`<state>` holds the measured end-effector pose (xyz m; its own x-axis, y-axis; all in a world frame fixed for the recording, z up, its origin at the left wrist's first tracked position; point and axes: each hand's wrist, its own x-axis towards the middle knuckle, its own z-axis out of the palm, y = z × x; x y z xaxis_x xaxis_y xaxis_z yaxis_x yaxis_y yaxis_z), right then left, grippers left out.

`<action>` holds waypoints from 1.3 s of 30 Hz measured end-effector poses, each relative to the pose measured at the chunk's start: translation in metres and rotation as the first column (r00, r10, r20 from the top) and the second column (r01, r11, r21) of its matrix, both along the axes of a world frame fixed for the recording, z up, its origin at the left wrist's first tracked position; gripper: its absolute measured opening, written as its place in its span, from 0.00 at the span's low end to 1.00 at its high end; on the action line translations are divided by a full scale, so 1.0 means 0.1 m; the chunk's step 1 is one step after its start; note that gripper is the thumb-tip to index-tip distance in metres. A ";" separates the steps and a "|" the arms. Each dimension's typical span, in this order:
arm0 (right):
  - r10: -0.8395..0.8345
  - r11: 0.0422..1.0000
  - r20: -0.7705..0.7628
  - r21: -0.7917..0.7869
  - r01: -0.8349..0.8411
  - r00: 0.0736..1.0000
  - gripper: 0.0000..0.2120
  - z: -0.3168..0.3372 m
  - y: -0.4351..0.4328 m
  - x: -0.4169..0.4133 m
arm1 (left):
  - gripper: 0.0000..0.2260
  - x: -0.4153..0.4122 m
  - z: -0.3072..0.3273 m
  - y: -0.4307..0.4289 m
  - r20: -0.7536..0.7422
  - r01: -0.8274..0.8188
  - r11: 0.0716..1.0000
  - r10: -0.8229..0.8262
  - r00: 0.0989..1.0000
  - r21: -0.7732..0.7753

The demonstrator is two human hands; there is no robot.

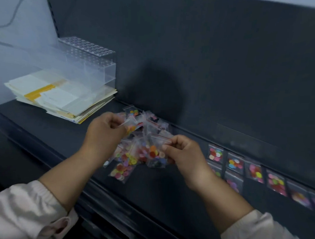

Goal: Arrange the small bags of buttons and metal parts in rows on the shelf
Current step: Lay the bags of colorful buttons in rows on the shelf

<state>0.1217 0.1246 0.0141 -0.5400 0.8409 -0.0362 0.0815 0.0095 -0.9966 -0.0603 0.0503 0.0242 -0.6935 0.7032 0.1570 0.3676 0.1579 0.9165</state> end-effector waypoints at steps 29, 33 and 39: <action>-0.581 0.792 0.632 0.583 0.180 0.513 0.20 -0.37 0.18 2.42 | 0.11 2.09 -0.01 0.62 0.394 0.532 0.846 -0.494 0.775 0.013; -0.525 0.747 0.601 0.664 -0.011 0.603 0.14 -0.48 0.15 2.47 | 0.11 2.12 -0.02 0.63 0.395 0.541 0.841 -0.500 0.771 0.010; -0.454 0.733 0.587 0.674 -0.093 0.670 0.10 -0.61 0.21 2.45 | 0.17 2.20 -0.03 0.67 0.392 0.546 0.837 -0.504 0.770 0.003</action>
